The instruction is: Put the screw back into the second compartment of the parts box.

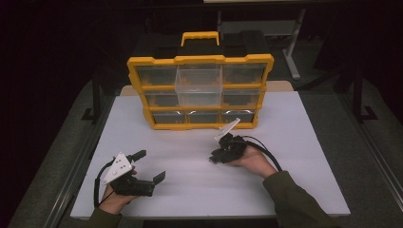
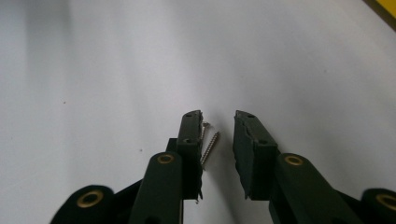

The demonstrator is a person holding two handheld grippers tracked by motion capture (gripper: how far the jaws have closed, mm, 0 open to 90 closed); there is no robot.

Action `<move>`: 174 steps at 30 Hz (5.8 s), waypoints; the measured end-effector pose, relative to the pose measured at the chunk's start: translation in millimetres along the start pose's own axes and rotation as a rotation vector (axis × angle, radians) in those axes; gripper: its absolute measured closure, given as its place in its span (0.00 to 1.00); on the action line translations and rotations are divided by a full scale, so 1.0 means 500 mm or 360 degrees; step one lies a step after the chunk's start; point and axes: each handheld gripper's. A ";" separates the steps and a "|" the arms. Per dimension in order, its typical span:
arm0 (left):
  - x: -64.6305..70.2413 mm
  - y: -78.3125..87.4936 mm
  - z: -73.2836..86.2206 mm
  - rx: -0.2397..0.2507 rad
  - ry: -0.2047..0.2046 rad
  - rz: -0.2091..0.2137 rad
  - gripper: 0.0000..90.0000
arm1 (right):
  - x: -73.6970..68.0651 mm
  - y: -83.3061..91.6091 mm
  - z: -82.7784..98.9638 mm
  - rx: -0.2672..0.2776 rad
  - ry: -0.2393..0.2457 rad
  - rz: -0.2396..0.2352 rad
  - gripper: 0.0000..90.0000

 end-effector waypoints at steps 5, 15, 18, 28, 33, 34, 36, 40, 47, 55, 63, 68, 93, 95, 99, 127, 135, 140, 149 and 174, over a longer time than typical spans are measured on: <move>0.001 -0.002 0.000 0.0005 -0.0002 0.0000 0.00 | -0.001 0.001 0.002 -0.0023 0.0007 0.0001 0.84; 0.001 -0.002 0.000 0.0007 -0.0001 0.0001 0.00 | -0.002 -0.006 0.004 -0.0047 0.0028 -0.0002 0.89; 0.002 -0.003 0.000 0.0008 -0.0003 0.0003 0.00 | -0.001 -0.007 0.006 -0.0049 0.0037 0.0006 0.90; 0.002 -0.003 -0.001 0.0010 -0.0002 0.0002 0.00 | -0.006 -0.008 0.005 -0.0064 0.0070 0.0056 0.96; 0.004 -0.003 0.000 0.0001 -0.0002 0.0008 0.00 | -0.010 -0.008 0.004 -0.0072 0.0083 0.0076 0.96; 0.004 -0.003 0.000 0.0004 0.0002 0.0007 0.00 | -0.010 -0.007 0.003 -0.0074 0.0078 0.0076 0.96; 0.003 -0.001 -0.001 0.0007 -0.0007 0.0006 0.00 | -0.009 -0.009 0.003 -0.0066 0.0089 0.0069 0.97; 0.002 -0.003 0.000 0.0011 0.0000 0.0004 0.00 | -0.005 -0.008 0.004 -0.0065 0.0068 0.0053 0.97; 0.004 -0.004 0.000 0.0002 -0.0002 0.0012 0.00 | 0.001 0.007 0.002 -0.0055 0.0040 0.0072 0.97; 0.003 -0.004 -0.001 -0.0001 -0.0003 0.0012 0.00 | 0.009 0.030 -0.001 -0.0033 0.0020 0.0067 0.97; 0.002 -0.003 -0.001 0.0004 -0.0006 0.0012 0.00 | 0.012 0.051 -0.004 -0.0023 0.0010 0.0054 0.97; 0.003 -0.005 -0.001 -0.0001 -0.0006 0.0015 0.00 | 0.019 0.071 -0.005 0.0030 -0.0018 -0.0012 0.96; 0.003 -0.007 0.000 -0.0004 -0.0005 0.0011 0.00 | 0.038 0.160 -0.037 0.0157 -0.0055 -0.0047 0.96; 0.003 -0.008 0.000 -0.0001 -0.0006 0.0013 0.00 | 0.038 0.166 -0.041 0.0160 -0.0055 -0.0047 0.96; 0.003 -0.007 0.000 -0.0005 -0.0003 0.0007 0.00 | 0.039 0.173 -0.046 0.0172 -0.0056 -0.0058 0.96; 0.003 -0.005 0.000 -0.0007 0.0001 0.0006 0.00 | 0.060 0.261 -0.101 0.0272 0.0001 -0.0028 0.97; 0.003 -0.005 0.000 -0.0006 0.0003 0.0006 0.00 | 0.067 0.286 -0.119 0.0298 -0.0004 -0.0022 0.97; 0.003 -0.005 0.000 -0.0007 0.0005 0.0005 0.00 | 0.070 0.306 -0.131 0.0325 -0.0018 -0.0017 0.97; 0.003 -0.005 0.000 -0.0005 0.0001 0.0007 0.00 | 0.074 0.340 -0.156 0.0355 0.0021 0.0016 0.97; 0.004 -0.005 0.000 0.0007 0.0005 0.0005 0.00 | 0.080 0.431 -0.208 0.0460 0.0044 0.0093 0.96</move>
Point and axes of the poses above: each handheld gripper's, and its own axes: y roughly backward along the jaws, z roughly out of its underside, x roughly to its right, and after that the axes turned 5 degrees about z, right-handed
